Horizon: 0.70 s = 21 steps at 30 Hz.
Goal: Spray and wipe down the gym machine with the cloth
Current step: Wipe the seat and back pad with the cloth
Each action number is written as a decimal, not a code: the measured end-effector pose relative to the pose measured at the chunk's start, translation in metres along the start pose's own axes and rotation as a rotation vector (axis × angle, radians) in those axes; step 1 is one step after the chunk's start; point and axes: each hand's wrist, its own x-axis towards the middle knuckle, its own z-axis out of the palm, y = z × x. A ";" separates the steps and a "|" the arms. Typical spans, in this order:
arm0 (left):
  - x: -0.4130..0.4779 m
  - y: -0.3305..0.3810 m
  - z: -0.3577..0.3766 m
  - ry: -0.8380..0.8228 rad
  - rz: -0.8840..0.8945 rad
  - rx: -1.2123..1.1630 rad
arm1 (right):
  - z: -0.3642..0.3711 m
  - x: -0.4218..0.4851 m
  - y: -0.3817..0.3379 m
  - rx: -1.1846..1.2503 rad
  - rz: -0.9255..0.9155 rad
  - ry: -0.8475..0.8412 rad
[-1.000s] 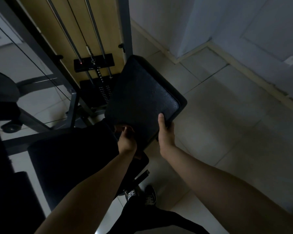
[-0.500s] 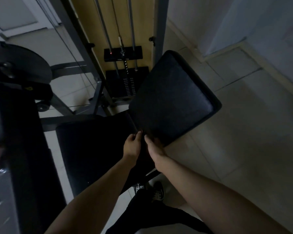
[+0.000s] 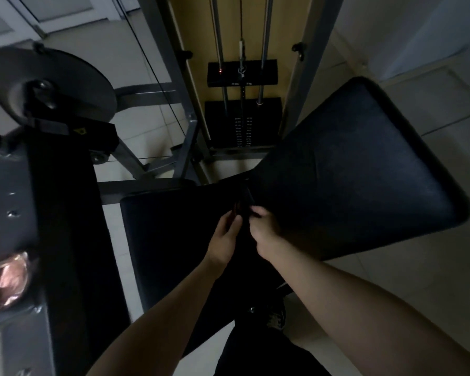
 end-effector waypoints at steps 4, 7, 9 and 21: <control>0.033 -0.006 0.003 0.046 -0.013 0.112 | 0.009 0.026 -0.003 -0.162 -0.090 -0.071; 0.076 0.000 0.002 0.218 0.042 0.235 | 0.010 0.050 0.006 -0.195 -0.161 -0.045; 0.107 0.005 0.001 0.258 0.154 0.266 | 0.013 0.059 0.020 -0.226 -0.179 -0.061; 0.198 0.005 0.032 0.061 0.170 0.143 | 0.004 0.053 0.161 0.111 0.185 0.020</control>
